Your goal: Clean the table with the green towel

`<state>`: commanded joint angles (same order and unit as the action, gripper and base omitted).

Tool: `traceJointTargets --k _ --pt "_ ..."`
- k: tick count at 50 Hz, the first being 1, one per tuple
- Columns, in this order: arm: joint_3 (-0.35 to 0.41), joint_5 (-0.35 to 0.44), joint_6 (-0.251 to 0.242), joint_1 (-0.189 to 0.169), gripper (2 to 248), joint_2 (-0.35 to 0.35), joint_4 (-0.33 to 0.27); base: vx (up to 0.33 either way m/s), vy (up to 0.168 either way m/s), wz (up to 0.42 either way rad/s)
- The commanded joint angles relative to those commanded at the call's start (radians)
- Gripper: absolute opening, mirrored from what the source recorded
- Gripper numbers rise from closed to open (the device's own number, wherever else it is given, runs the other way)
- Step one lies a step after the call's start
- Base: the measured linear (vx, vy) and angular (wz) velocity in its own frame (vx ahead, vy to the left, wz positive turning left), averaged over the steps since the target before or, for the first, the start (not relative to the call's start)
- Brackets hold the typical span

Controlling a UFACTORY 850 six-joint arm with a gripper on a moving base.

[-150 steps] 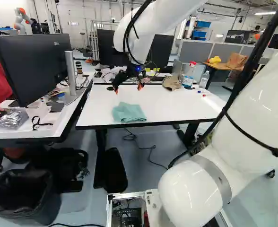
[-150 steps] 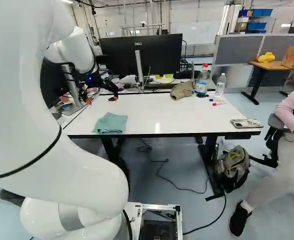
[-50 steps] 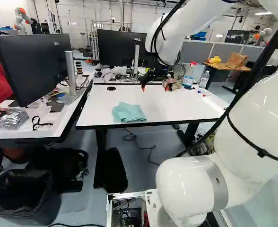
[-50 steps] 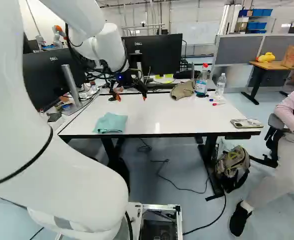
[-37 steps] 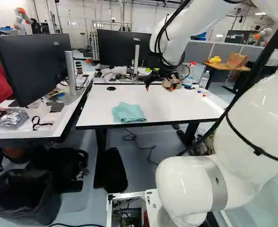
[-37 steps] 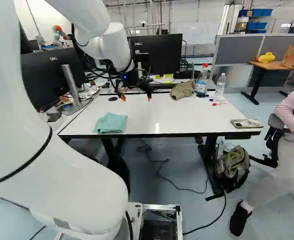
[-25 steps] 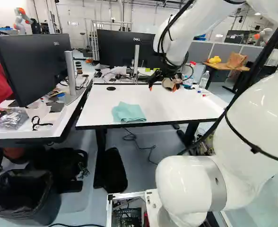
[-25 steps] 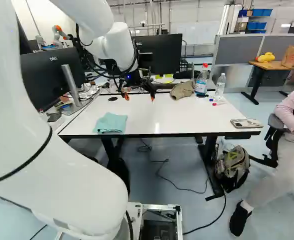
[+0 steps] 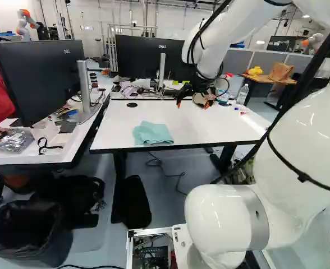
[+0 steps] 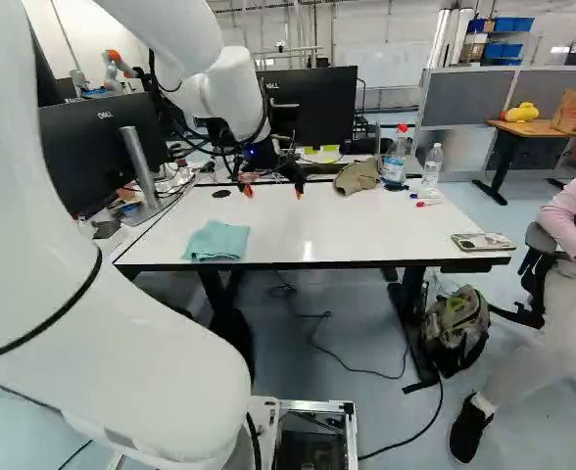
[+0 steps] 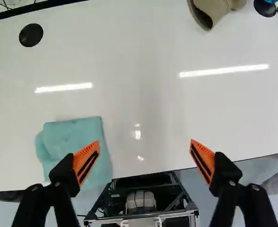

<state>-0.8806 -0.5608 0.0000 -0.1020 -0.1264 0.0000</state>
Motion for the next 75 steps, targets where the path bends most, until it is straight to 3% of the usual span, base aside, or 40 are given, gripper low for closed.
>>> traceJointTargets --k 38,75 --pt "0.101 0.183 0.000 0.013 247 -0.019 0.000 0.000 0.000 0.000" --pt "0.287 0.518 0.000 0.037 247 -0.055 0.000 0.000 0.000 0.000"
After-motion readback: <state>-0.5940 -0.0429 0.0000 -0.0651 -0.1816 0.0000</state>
